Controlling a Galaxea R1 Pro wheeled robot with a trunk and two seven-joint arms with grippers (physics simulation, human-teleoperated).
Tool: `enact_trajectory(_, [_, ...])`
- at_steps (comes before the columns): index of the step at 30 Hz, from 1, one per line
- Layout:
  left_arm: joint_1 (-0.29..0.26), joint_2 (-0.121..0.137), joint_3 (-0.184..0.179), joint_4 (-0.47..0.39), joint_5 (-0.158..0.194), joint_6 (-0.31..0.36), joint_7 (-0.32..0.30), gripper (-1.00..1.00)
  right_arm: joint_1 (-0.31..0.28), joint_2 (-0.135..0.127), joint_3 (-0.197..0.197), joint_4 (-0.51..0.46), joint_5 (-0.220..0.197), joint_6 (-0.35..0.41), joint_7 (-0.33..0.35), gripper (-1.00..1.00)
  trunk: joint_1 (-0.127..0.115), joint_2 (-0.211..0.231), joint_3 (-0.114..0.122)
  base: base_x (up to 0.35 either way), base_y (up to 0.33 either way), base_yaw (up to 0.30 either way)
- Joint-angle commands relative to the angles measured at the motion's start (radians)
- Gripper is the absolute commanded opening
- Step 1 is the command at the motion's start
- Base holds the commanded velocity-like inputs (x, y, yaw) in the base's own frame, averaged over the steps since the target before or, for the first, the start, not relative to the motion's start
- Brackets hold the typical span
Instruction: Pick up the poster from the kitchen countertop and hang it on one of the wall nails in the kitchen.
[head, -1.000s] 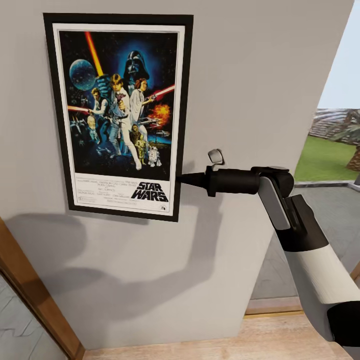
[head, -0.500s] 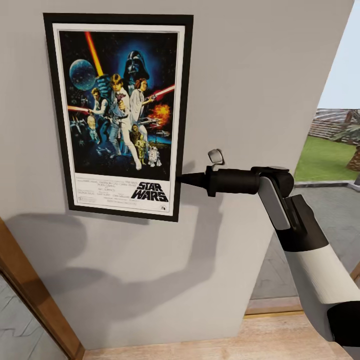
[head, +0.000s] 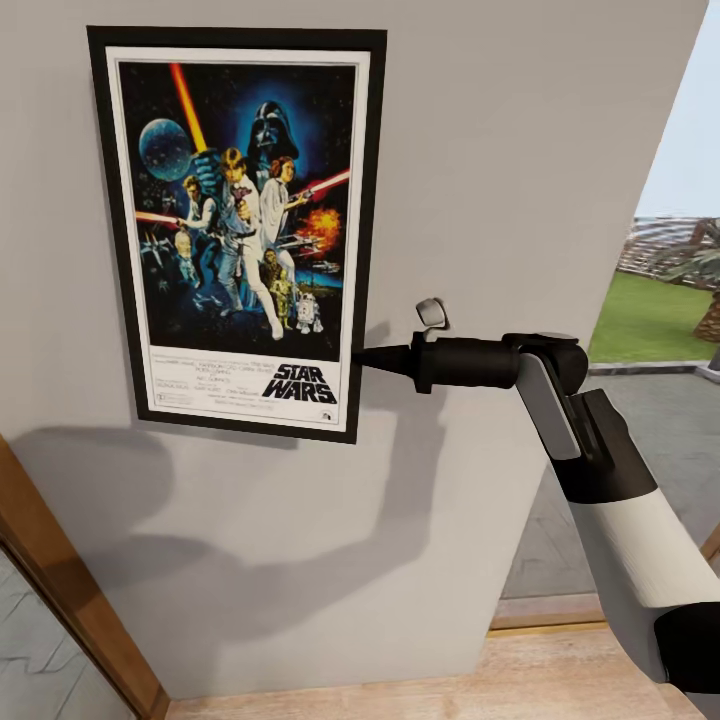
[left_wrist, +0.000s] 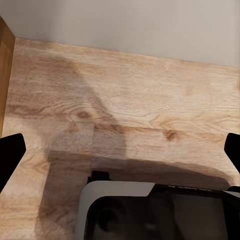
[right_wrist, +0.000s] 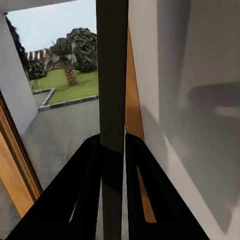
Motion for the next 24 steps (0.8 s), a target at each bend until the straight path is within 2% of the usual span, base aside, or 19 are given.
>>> enact_trajectory(1, [0.0,0.0,0.002,-0.001,0.005,0.0,-0.006,1.0,-0.001,-0.001,0.001,0.0,-0.005,0.006,0.0,-1.0,0.001,-0.002,-0.002,0.0,0.0,0.0])
enact_trajectory(24, [0.0,0.001,0.002,-0.001,0.005,0.0,-0.006,1.0,-0.001,-0.001,0.0,0.0,-0.005,0.006,0.0,-1.0,0.001,-0.002,-0.002,0.024,0.0,0.0])
